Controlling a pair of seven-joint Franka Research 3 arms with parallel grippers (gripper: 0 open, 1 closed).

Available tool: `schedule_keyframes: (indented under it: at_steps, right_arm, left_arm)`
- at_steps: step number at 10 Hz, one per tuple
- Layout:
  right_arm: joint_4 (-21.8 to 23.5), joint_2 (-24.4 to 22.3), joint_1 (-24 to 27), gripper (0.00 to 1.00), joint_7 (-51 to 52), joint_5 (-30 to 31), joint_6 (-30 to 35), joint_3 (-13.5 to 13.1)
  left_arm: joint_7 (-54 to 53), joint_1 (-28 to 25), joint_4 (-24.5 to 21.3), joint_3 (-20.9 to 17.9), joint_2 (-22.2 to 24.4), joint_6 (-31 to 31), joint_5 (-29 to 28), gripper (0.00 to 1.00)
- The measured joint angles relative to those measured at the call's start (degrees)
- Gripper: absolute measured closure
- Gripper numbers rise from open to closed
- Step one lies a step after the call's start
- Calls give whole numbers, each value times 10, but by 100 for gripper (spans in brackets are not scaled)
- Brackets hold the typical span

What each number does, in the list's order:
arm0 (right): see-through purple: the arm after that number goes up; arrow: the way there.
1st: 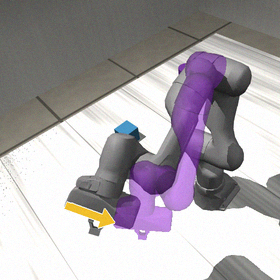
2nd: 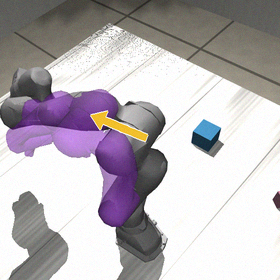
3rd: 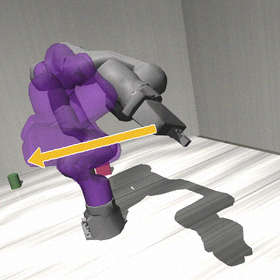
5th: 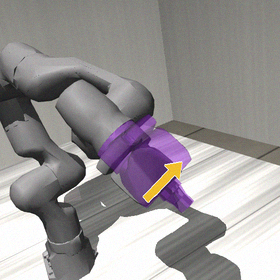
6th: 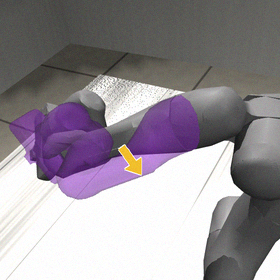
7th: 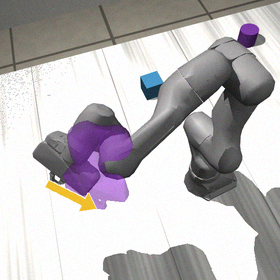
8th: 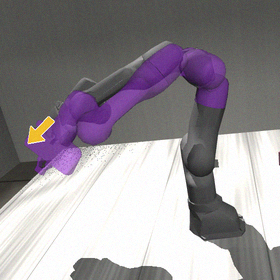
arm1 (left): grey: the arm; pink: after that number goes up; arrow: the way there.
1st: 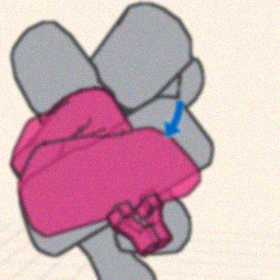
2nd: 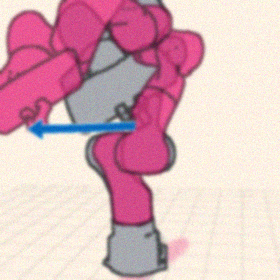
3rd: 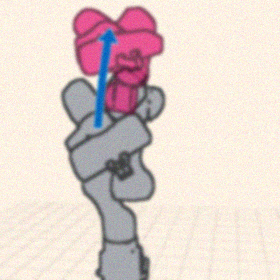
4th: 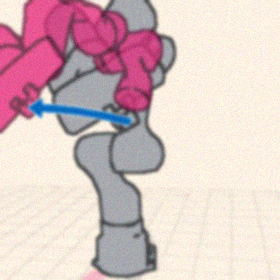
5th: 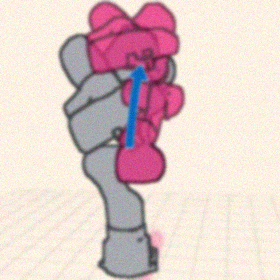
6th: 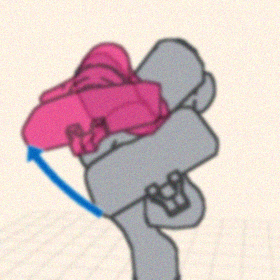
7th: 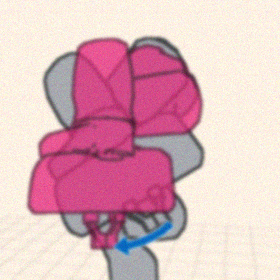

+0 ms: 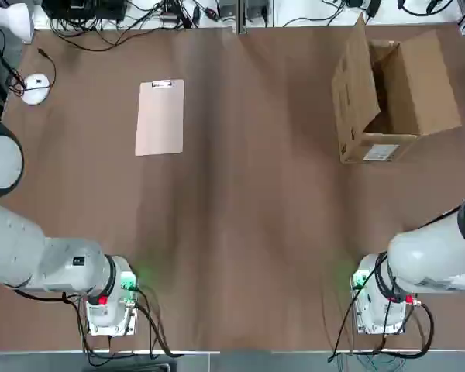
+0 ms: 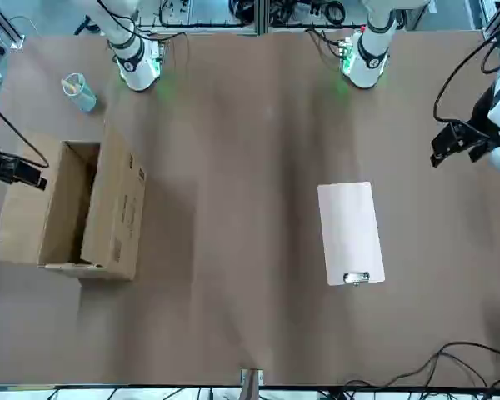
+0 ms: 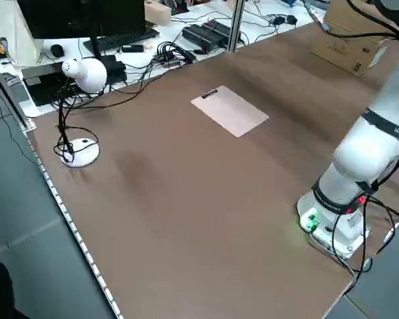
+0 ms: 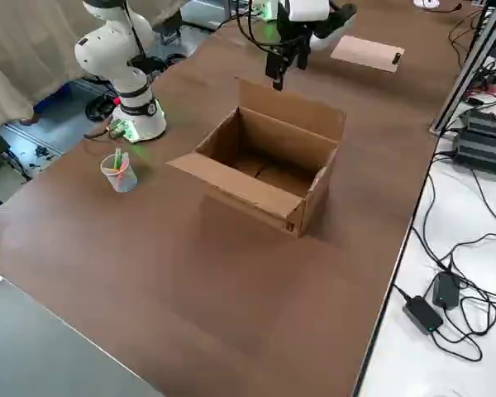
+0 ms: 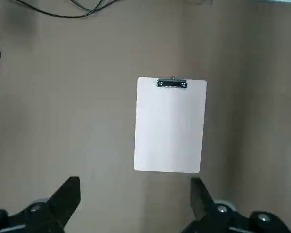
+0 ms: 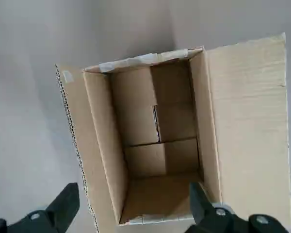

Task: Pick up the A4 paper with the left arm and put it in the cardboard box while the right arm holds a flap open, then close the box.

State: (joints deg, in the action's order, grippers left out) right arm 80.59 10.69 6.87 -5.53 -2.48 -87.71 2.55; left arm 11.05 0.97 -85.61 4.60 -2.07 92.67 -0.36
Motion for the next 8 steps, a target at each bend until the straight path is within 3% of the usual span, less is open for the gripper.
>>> schedule_keyframes:
  at_steps: [6, 8]
  right_arm:
    - [0, 1, 0, 0, -1, 0, -1, 0]
    - [3, 17, 0, 0, -7, 1, -10, -5]
  left_arm:
    - [0, 6, 0, -5, -3, 0, 0, 0]
    - [1, 10, 0, -4, -25, 0, 0, 0]
